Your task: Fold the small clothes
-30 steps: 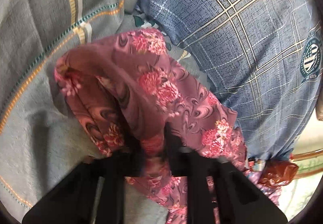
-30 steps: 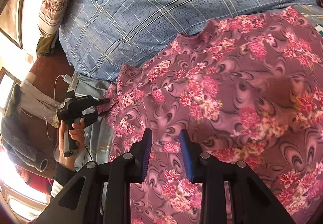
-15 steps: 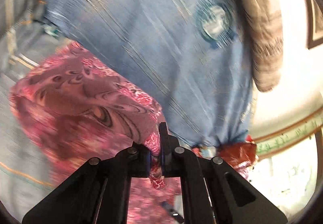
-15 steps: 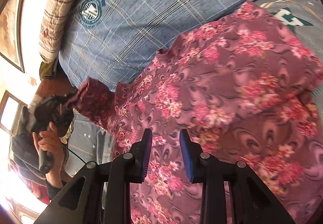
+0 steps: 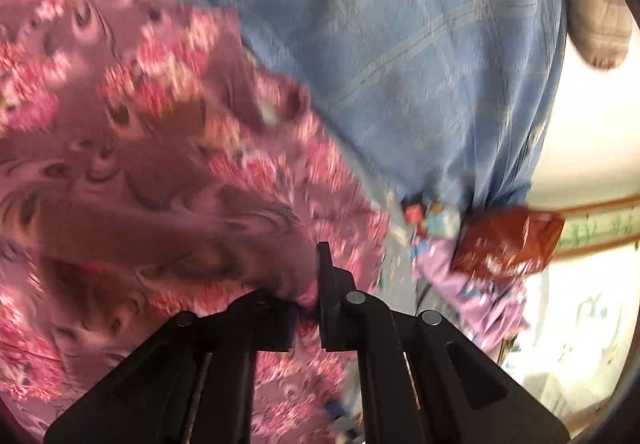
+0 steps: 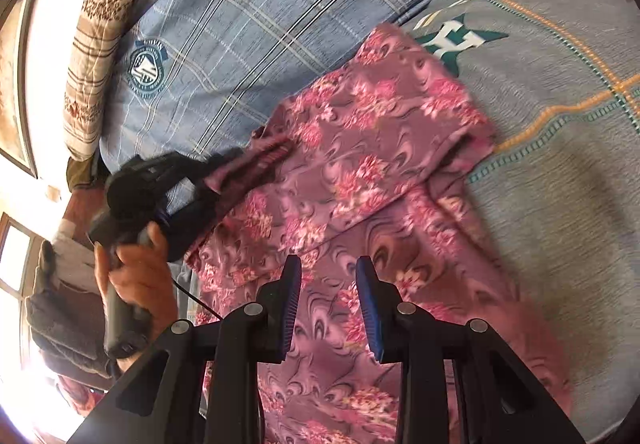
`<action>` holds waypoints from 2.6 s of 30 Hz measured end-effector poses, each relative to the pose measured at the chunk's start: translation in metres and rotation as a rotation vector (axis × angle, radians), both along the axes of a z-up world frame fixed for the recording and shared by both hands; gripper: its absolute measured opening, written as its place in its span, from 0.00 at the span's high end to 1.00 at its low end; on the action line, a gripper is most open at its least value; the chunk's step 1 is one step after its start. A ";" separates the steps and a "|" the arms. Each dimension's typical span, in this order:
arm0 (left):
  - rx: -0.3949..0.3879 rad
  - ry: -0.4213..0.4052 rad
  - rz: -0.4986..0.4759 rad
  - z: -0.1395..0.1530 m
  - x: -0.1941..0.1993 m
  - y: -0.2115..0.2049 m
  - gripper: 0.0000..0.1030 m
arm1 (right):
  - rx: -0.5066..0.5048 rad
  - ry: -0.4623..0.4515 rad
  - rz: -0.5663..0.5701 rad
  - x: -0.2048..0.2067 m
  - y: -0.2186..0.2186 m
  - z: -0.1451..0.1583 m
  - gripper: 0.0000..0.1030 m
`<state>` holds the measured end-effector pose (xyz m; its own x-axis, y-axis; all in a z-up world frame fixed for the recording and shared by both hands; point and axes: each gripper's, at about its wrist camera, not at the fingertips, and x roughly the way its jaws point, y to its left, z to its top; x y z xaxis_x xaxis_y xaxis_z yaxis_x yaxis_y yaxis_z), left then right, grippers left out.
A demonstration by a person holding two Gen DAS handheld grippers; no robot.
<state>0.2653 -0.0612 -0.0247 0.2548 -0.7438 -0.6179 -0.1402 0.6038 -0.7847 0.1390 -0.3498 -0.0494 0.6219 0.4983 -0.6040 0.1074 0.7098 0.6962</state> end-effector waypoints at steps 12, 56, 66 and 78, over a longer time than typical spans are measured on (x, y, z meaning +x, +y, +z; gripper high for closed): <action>-0.053 -0.167 0.038 0.033 -0.052 0.133 0.31 | 0.188 -0.040 0.049 0.061 0.045 0.018 0.49; 0.117 -0.105 0.152 0.016 -0.107 0.115 0.74 | 0.159 -0.047 -0.105 0.063 -0.037 -0.038 0.90; 0.183 -0.032 0.289 0.001 -0.087 0.152 0.84 | 0.045 -0.281 -0.143 0.089 -0.056 0.045 0.95; 0.114 -0.034 0.316 0.008 -0.098 0.175 0.84 | 0.063 -0.020 -0.165 0.080 -0.084 -0.029 0.84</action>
